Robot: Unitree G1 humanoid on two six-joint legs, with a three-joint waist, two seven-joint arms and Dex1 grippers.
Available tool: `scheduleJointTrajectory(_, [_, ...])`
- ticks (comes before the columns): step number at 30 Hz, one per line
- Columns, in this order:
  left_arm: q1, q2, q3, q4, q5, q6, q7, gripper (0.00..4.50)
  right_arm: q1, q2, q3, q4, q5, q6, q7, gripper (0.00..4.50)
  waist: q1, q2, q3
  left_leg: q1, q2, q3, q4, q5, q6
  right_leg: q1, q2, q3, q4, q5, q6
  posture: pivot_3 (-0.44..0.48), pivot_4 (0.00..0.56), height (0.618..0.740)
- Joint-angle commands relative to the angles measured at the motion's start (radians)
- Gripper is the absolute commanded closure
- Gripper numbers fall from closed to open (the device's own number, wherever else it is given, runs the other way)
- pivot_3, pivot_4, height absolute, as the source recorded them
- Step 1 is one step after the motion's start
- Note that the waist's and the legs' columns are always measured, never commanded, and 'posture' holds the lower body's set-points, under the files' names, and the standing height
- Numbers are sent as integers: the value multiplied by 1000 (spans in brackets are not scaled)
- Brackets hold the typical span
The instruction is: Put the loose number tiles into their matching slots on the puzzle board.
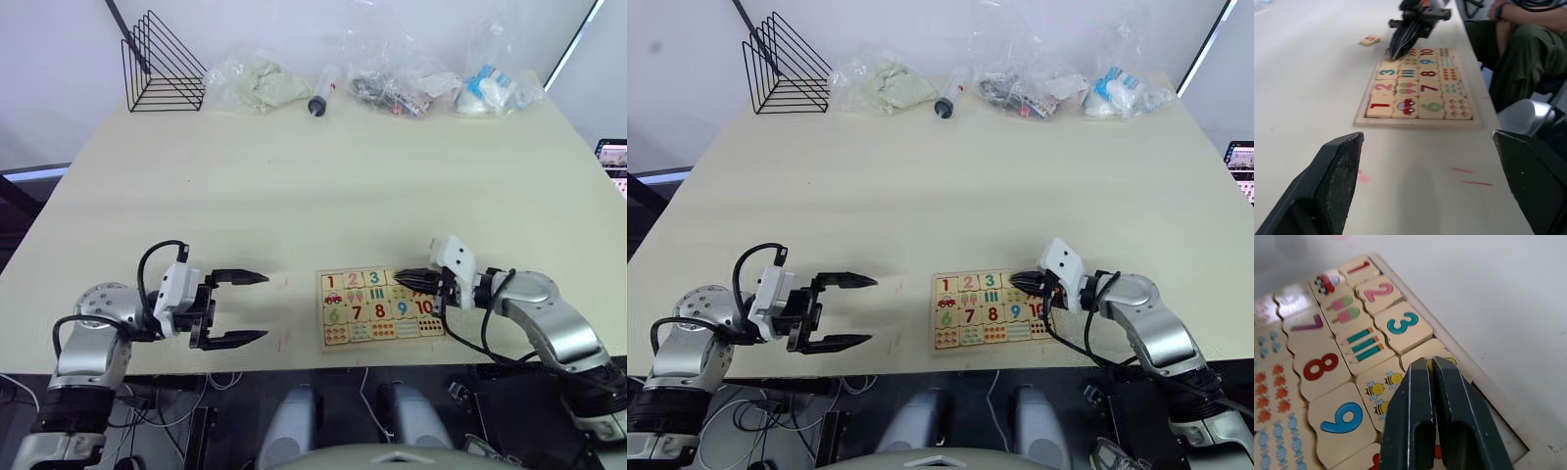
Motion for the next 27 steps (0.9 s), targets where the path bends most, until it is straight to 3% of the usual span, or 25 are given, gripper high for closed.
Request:
scheduleJointTrajectory(1, [27,-5,39,-27,-10,2,41,0,29,-8,-76,-57,42,-25,-6,4355,0,0,0,0,0,0,0,0,0,0,0,0,0,0,0,0,150,740])
scheduleJointTrajectory(13, [123,-28,112,-50,-3,15,205,0,246,-9,-320,-60,113,-173,-26,4355,1,0,0,0,0,1,0,0,0,0,0,1,0,0,0,0,150,740])
scheduleJointTrajectory(18, [156,-42,153,-55,-10,27,265,0,333,-20,-436,-6,130,-255,-4,2015,2,0,0,1,0,1,0,0,0,1,0,1,0,0,0,0,150,740])
scheduleJointTrajectory(21, [179,-49,170,-68,-23,57,298,0,370,-25,-493,16,163,-293,28,347,3,1,0,1,0,1,0,0,0,2,-1,1,0,0,0,0,150,740])
scheduleJointTrajectory(22, [188,-49,174,-74,-26,69,305,0,379,-28,-503,19,169,-301,37,65,2,1,0,2,0,1,0,0,0,2,-1,1,0,0,0,0,150,740])
scheduleJointTrajectory(27, [248,-75,216,-115,-22,81,371,0,436,-4,-591,73,205,-367,49,65,1,1,-1,4,1,2,0,0,0,3,0,3,0,0,0,0,150,740])
